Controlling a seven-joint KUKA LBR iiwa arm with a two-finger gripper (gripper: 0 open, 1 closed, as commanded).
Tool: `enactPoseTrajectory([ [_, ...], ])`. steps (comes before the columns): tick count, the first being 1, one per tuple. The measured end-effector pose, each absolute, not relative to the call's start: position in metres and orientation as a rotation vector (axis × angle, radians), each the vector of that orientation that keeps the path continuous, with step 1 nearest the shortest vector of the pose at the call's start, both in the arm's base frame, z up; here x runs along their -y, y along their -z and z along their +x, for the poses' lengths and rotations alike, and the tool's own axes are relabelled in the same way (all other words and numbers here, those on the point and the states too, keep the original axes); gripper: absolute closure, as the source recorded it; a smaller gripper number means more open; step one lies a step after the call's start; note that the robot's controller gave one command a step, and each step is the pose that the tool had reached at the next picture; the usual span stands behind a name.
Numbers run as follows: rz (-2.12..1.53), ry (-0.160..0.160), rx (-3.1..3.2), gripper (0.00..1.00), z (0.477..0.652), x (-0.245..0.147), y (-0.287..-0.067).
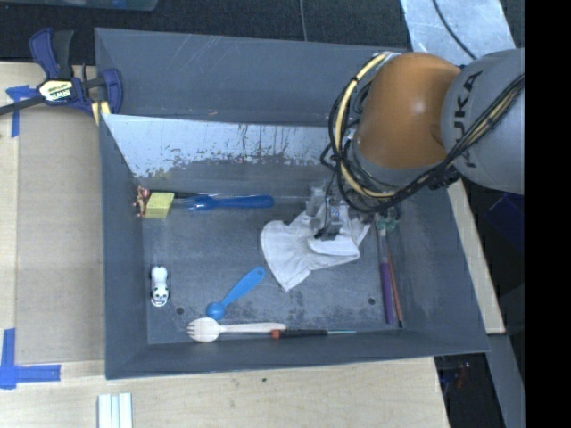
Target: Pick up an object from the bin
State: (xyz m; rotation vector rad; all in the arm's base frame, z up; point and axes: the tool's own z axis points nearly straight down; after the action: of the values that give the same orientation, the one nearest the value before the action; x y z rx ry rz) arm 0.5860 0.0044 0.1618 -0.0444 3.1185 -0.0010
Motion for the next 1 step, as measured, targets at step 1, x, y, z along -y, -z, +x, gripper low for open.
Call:
enactPoseTrajectory([
  [1, -0.116, 0.001, -3.138, 1.0, 0.5749, -0.0122, -0.1202],
])
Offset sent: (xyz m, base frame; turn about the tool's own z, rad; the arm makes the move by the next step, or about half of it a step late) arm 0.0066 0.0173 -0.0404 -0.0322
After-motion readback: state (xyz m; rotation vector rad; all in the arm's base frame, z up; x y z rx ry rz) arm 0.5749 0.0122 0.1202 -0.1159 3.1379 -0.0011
